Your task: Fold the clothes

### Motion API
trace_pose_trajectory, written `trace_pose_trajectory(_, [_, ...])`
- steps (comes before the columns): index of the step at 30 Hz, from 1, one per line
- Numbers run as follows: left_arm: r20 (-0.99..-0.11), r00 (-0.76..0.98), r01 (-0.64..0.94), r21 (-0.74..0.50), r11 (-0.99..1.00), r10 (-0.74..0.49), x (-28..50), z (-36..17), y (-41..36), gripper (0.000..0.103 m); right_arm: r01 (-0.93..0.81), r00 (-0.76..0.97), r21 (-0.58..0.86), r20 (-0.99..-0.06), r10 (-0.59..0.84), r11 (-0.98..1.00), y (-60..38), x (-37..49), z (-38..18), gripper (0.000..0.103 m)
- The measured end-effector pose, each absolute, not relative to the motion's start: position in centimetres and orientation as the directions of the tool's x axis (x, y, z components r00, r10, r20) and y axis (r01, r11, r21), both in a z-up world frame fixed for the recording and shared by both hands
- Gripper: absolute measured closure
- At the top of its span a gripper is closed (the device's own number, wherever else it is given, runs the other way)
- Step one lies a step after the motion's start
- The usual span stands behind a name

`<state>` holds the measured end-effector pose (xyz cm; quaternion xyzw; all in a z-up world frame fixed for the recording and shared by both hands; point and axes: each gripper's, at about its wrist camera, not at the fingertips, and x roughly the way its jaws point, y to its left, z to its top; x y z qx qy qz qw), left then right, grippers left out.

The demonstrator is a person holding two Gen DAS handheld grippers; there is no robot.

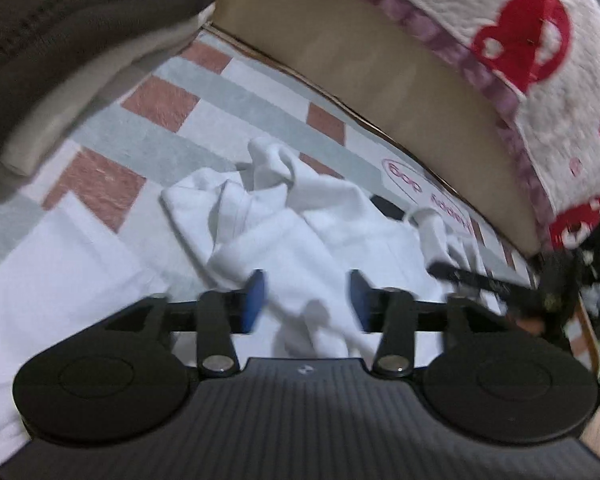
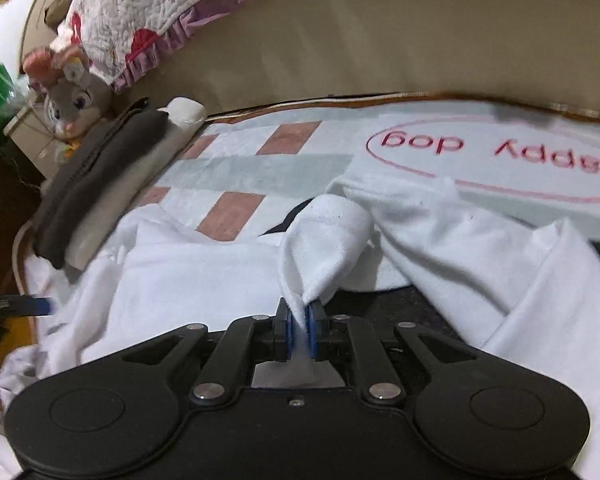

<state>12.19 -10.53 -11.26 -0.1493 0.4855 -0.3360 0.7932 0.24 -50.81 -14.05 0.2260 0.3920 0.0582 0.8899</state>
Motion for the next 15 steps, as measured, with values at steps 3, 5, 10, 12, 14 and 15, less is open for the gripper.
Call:
trace_pose_trajectory(3, [-0.72,0.262,0.412,-0.519,0.749,-0.643,13.5,-13.3,-12.9,0.098,0.045,0.723,0.46,-0.628,0.289,0.887,-50.9,-0.5,-13.8,0.09])
trace_pose_trajectory(5, [-0.736,0.257,0.462,-0.475,0.749,-0.626,12.4,-12.7,-13.3,0.103,0.019,0.743,0.419,-0.613,0.268,0.908,-50.7,-0.9,-13.3,0.094])
trace_pose_trajectory(10, [-0.713,0.319,0.587,-0.369,0.721,-0.625,6.5,-7.7,-11.4,0.103,-0.131,0.603,0.442,-0.675,0.425,0.887,-50.2,-2.2,-10.5,0.094])
trace_pose_trajectory(12, [-0.7,0.343,0.631,-0.322,0.706,-0.626,4.1,-5.7,-10.6,0.103,-0.175,0.515,0.47,-0.705,0.487,0.865,-50.2,-2.5,-10.6,0.094])
trace_pose_trajectory(14, [-0.717,0.343,0.657,-0.279,0.701,-0.607,2.4,-5.2,-10.1,0.103,-0.213,0.421,0.501,-0.728,0.541,0.839,-50.1,-2.8,-10.7,0.093])
trace_pose_trajectory(15, [-0.729,0.337,0.66,-0.269,0.702,-0.596,2.1,-5.7,-10.0,0.103,-0.185,0.428,0.507,-0.73,0.533,0.842,-50.6,-2.7,-10.9,0.091])
